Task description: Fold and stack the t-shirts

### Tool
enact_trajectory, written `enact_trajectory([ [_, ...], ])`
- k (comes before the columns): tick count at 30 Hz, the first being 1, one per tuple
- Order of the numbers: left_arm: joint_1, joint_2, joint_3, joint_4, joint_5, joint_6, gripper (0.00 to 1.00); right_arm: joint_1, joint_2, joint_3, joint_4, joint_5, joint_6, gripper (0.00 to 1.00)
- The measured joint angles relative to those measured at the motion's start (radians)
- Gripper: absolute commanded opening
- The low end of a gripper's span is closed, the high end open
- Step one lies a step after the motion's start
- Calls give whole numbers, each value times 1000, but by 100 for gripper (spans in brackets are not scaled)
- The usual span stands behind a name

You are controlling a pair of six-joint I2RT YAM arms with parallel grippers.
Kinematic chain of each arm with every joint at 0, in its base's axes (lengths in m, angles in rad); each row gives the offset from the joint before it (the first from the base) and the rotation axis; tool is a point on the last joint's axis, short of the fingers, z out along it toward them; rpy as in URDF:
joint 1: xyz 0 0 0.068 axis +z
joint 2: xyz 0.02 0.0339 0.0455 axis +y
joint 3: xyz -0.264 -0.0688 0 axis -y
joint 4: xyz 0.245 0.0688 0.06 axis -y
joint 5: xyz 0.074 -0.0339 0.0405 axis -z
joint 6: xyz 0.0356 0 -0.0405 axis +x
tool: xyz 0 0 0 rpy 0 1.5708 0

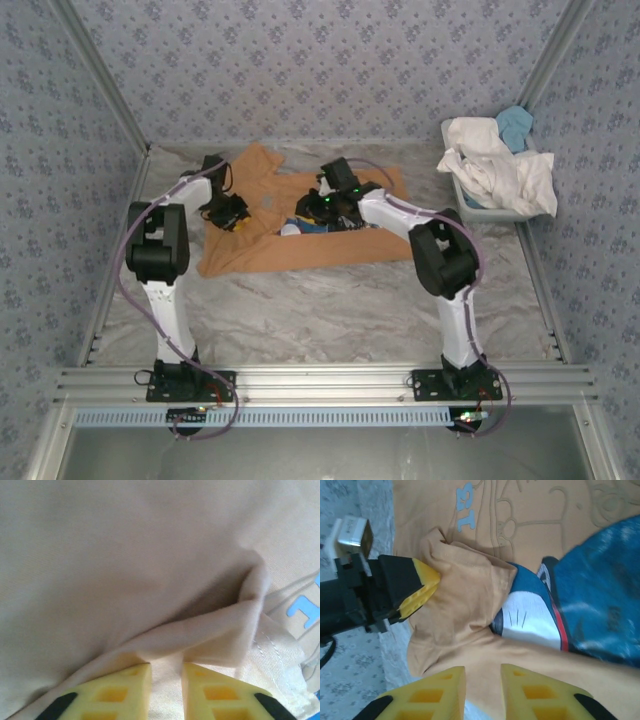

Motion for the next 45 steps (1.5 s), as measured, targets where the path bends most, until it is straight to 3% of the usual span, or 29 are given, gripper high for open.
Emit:
enact_trajectory([
  [12, -26, -262, -259, 34, 21, -129, 23, 31, 277, 351, -102, 55, -154, 33],
  [36, -2, -272, -396, 42, 23, -133, 18, 68, 407, 521, -229, 110, -181, 31],
  [38, 2, -273, -397, 43, 23, -127, 18, 69, 407, 528, -232, 114, -182, 28],
  [45, 12, -277, -407, 43, 23, -116, 18, 70, 410, 529, -255, 128, -182, 1],
])
